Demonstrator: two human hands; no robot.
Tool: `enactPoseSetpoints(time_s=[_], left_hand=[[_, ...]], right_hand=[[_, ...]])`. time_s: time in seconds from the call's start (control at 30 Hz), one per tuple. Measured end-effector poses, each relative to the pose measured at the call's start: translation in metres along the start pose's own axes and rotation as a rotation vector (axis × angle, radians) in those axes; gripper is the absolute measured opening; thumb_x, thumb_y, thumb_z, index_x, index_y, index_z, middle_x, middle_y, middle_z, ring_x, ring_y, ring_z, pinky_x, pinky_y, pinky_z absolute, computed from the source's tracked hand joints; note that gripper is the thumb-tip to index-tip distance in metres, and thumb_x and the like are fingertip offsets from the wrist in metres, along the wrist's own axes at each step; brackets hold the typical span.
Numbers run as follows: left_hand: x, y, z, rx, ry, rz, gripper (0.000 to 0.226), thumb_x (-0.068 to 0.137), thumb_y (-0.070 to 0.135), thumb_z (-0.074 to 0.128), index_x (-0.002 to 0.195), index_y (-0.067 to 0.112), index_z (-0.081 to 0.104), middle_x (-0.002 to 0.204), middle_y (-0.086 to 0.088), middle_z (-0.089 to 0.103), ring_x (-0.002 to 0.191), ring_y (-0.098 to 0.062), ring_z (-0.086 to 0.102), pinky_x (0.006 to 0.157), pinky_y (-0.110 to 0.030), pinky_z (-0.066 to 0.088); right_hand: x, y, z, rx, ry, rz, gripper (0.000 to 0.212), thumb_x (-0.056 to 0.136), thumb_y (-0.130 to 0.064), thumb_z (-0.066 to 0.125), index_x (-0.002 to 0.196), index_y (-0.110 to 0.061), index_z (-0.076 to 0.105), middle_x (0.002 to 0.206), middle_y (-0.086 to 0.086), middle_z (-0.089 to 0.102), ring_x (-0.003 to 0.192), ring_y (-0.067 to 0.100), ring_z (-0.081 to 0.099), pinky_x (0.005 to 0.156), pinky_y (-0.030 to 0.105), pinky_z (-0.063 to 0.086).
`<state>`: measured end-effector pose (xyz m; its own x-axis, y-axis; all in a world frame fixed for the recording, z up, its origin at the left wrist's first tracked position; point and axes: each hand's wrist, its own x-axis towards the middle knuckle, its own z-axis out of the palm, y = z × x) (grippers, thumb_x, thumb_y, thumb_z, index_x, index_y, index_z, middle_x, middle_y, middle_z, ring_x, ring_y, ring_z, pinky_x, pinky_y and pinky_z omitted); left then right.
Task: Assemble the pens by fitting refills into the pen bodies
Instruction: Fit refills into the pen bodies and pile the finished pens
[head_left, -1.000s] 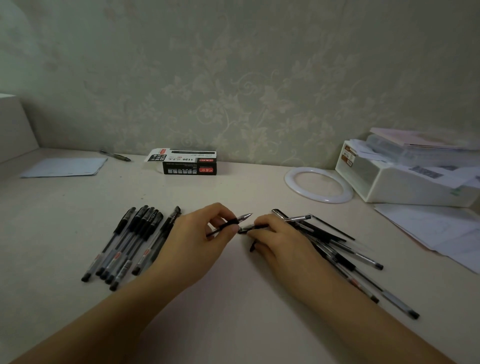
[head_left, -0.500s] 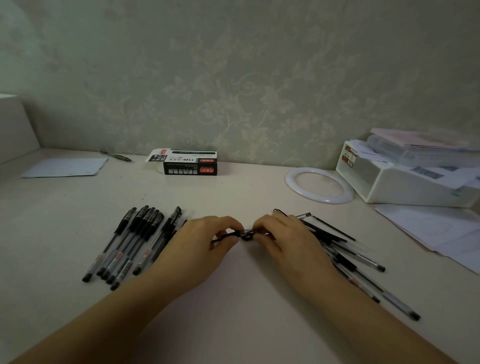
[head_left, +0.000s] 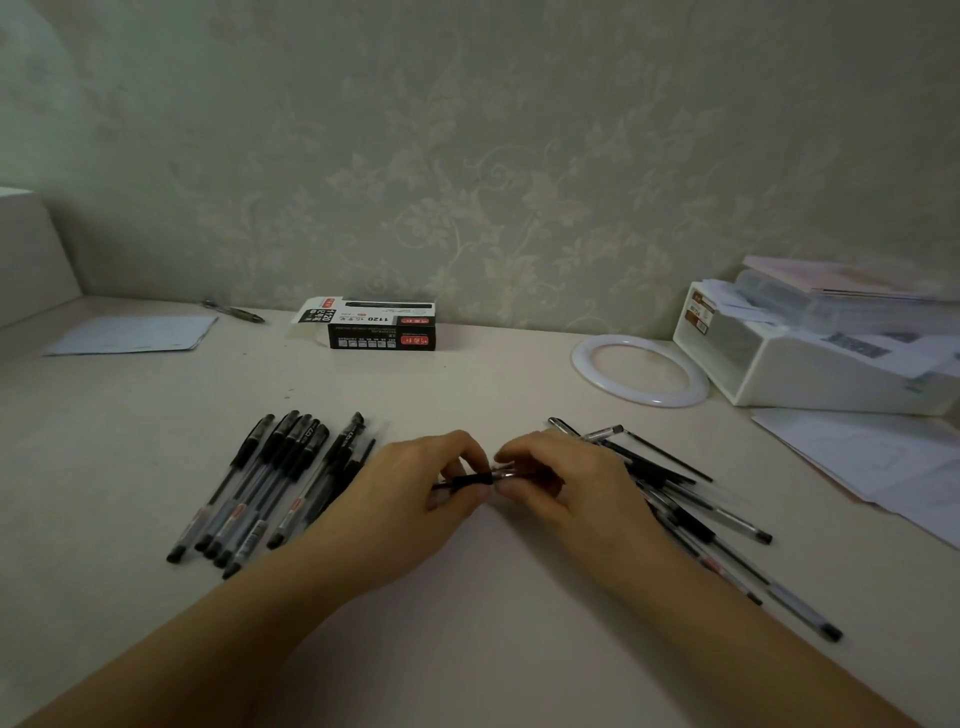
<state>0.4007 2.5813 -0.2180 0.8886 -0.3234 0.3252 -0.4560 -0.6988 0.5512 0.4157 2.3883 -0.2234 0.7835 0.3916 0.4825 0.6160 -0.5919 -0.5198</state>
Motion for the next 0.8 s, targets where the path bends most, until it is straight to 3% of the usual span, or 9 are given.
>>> enactPoseSetpoints(time_s=[0.17, 0.27, 0.37, 0.47, 0.8], left_hand=[[0.001, 0.001, 0.000, 0.024, 0.022, 0.048, 0.014, 0.095, 0.028, 0.055, 0.105, 0.026, 0.064, 0.091, 0.012, 0.064, 0.083, -0.004, 0.058, 0.073, -0.020, 0.046], [0.001, 0.002, -0.003, 0.036, 0.017, 0.087, 0.014, 0.095, 0.025, 0.056, 0.105, 0.024, 0.066, 0.089, 0.011, 0.063, 0.081, -0.004, 0.056, 0.072, -0.022, 0.045], [0.002, 0.002, -0.009, 0.061, -0.010, 0.137, 0.012, 0.095, 0.024, 0.056, 0.103, 0.025, 0.066, 0.087, 0.012, 0.062, 0.079, -0.004, 0.055, 0.069, -0.019, 0.043], [0.002, 0.003, -0.012, 0.068, -0.009, 0.170, 0.012, 0.095, 0.023, 0.057, 0.102, 0.025, 0.067, 0.086, 0.014, 0.060, 0.078, -0.004, 0.054, 0.068, -0.015, 0.041], [0.003, 0.005, -0.011, 0.030, 0.036, 0.168, 0.009, 0.093, 0.020, 0.061, 0.096, 0.023, 0.068, 0.083, 0.013, 0.063, 0.079, -0.005, 0.057, 0.069, -0.016, 0.043]], right_hand=[[-0.001, 0.004, -0.002, 0.318, 0.064, 0.171, 0.009, 0.087, -0.015, 0.072, 0.093, -0.021, 0.076, 0.083, -0.013, 0.073, 0.079, 0.002, 0.069, 0.073, 0.014, 0.052], [-0.002, 0.005, -0.003, 0.322, 0.024, 0.157, 0.009, 0.089, -0.017, 0.070, 0.091, -0.024, 0.076, 0.077, -0.009, 0.073, 0.070, 0.008, 0.068, 0.069, 0.024, 0.056], [-0.003, 0.004, -0.005, 0.345, -0.029, 0.130, 0.011, 0.089, -0.019, 0.070, 0.091, -0.029, 0.075, 0.076, -0.008, 0.072, 0.067, 0.007, 0.067, 0.066, 0.017, 0.054], [-0.003, 0.006, -0.009, 0.385, -0.039, 0.120, 0.012, 0.087, -0.019, 0.072, 0.092, -0.029, 0.076, 0.079, -0.006, 0.074, 0.067, 0.009, 0.067, 0.066, 0.021, 0.055], [-0.001, 0.004, -0.006, 0.466, -0.039, 0.140, 0.010, 0.086, -0.012, 0.073, 0.092, -0.019, 0.077, 0.076, -0.003, 0.074, 0.065, 0.007, 0.066, 0.065, 0.017, 0.053]])
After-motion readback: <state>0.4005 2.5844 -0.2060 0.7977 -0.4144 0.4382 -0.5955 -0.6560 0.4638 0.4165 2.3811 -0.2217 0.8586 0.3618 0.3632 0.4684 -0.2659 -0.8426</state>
